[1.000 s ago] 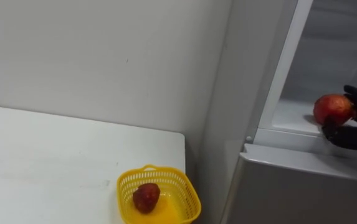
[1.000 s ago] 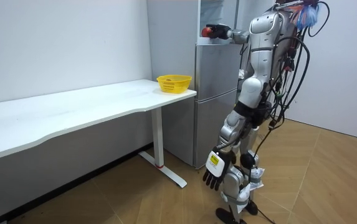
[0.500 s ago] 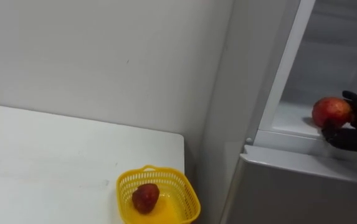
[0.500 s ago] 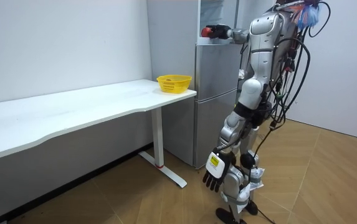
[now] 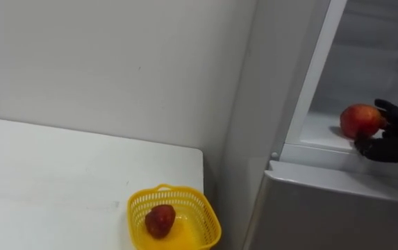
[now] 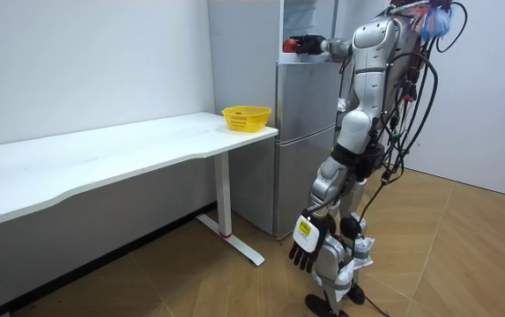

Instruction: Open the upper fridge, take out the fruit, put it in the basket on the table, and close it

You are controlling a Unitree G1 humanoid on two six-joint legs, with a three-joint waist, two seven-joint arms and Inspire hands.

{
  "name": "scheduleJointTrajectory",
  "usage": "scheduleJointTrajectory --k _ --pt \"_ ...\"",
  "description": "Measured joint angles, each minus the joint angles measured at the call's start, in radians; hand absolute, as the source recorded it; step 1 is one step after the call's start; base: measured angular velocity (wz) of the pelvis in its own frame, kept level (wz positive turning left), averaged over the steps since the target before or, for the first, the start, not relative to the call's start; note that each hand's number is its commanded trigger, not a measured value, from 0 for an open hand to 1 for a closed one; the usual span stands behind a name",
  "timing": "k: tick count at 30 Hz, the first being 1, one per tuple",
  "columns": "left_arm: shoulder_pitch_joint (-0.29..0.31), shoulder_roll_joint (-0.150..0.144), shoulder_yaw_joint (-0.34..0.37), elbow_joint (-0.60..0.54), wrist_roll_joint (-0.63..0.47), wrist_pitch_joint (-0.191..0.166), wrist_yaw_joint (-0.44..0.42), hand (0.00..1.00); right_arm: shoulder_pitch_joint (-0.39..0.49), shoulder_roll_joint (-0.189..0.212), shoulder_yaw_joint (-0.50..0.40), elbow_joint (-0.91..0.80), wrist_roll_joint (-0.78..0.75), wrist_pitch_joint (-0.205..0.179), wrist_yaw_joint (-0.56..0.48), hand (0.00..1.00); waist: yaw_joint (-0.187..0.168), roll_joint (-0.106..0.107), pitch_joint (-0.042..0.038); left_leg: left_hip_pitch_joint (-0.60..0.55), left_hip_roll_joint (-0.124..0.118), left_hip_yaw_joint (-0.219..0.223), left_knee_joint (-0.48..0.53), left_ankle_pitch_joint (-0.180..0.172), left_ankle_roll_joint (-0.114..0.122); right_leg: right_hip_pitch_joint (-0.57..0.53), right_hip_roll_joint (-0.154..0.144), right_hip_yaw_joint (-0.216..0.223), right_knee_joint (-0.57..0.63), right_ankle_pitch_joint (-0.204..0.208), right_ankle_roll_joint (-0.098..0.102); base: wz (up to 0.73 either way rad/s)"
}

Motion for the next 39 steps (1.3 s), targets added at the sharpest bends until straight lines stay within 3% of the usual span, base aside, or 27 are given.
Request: scheduleJointTrajectory --k 9,18,32,39 --pt "0.0 0.0 0.0 0.0 0.001 -0.008 -0.017 0.0 -0.007 -0.009 0.0 -0.001 -0.002 -0.002 0.029 0.0 0.001 0.006 0.0003 0.001 0.001 0.002 -0.005 0.0 0.0 -0.002 0.001 0.001 0.0 0.0 0.0 0.0" --pt "0.001 0.0 -0.001 0.0 0.0 -0.009 -0.011 0.0 -0.009 -0.022 0.012 -0.002 0.0 -0.002 0.047 0.0 0.003 -0.01 0.0069 0.0 0.002 0.006 -0.01 0.002 -0.003 -0.007 0.002 0.002 0.0 -0.001 -0.002 0.0" --pt "0.006 0.0 -0.002 0.001 -0.001 -0.011 -0.011 0.0 -0.01 -0.022 0.022 -0.002 0.014 -0.002 0.054 0.0 0.004 -0.016 0.0066 0.003 0.004 0.011 -0.017 0.003 -0.004 -0.009 0.004 0.012 0.0 -0.001 -0.003 0.0" --pt "0.012 0.001 -0.002 0.003 -0.001 -0.018 -0.013 0.0 -0.01 -0.033 0.048 -0.003 0.082 -0.002 0.047 0.0 0.023 -0.024 0.0083 0.003 0.007 0.021 -0.02 0.004 -0.006 -0.01 0.008 0.027 0.003 0.001 -0.006 -0.06"
